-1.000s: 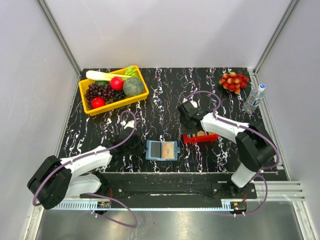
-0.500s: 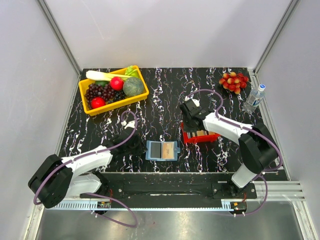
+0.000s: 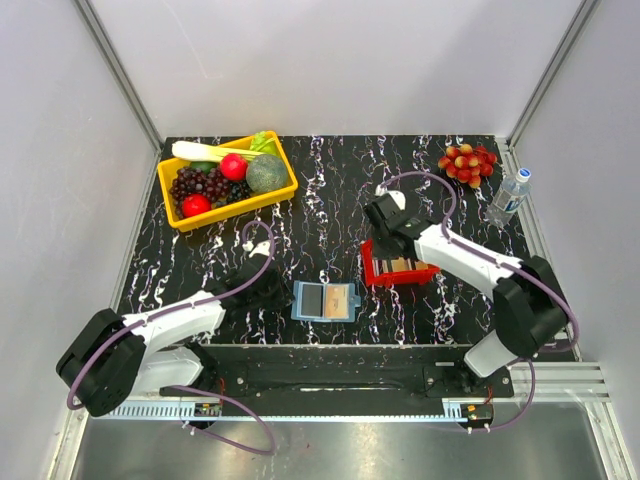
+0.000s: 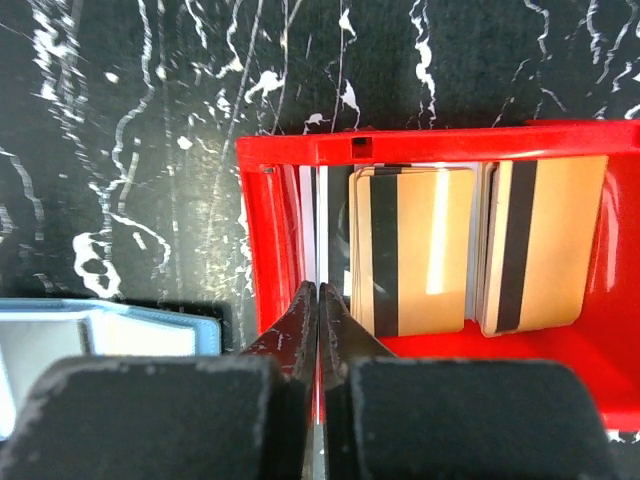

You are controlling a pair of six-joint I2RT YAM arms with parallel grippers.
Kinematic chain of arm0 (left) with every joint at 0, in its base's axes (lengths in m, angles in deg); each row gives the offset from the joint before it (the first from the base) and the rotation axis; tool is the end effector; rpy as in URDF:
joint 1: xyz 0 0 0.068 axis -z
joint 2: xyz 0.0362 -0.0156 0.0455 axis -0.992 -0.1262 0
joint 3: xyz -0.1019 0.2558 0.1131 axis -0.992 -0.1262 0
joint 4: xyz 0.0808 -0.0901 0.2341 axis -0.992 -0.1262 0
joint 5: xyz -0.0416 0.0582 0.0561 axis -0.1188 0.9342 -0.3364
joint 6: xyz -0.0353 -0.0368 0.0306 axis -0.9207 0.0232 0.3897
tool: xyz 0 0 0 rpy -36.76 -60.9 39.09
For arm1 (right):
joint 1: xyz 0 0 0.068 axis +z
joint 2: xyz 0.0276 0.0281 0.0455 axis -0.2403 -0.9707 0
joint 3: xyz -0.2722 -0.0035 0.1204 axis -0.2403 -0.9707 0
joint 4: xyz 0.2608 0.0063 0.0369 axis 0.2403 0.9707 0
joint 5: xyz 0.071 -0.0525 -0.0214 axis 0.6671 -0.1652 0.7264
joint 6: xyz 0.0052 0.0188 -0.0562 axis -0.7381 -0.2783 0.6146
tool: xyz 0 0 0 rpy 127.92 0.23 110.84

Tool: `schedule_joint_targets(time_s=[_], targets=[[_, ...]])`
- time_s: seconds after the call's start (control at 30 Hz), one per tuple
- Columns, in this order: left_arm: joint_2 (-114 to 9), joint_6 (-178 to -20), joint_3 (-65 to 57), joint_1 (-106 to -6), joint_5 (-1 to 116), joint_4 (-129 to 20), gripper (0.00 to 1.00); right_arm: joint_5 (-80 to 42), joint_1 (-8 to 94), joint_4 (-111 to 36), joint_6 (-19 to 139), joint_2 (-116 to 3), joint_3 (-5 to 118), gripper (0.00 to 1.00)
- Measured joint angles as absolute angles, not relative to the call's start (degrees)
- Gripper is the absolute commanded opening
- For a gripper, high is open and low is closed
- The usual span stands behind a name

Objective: Put the credit cards into the card holder
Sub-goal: Pick up the credit card from the storage box, then insert the credit card into the card holder.

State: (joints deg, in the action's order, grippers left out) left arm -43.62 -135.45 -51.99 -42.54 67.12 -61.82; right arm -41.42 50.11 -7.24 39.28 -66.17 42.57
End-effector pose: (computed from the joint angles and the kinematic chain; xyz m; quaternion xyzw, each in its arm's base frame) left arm 0.1591 -0.1329 0.1702 -0.0719 0.9300 -0.2426 0.2666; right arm 0.2710 0.1845 0.2359 -0.0393 0.9571 0.0305 0.2854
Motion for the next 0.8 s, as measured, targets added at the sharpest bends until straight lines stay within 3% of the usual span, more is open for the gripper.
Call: schedule_joint_targets(time_s=[0.3,0.53,0.8], targets=[[-42.75,-135.54,-51.99,-42.54,66.95,-61.78,0.00,-41.07,53.96,-9.08,30.89,-52.99,41.56,0.00],[-40.06,-136.92,-52.05,-42.54,66.03,-61.34,0.00,-40.56,66.83,-14.50,23.19,-61.03,41.70,0.00],[-35.84,-139.25,-53.58,-42.54,65.24,-60.53,0.00,-45.70,74.33,-16.05,17.14,-67.43,43.55,0.00]])
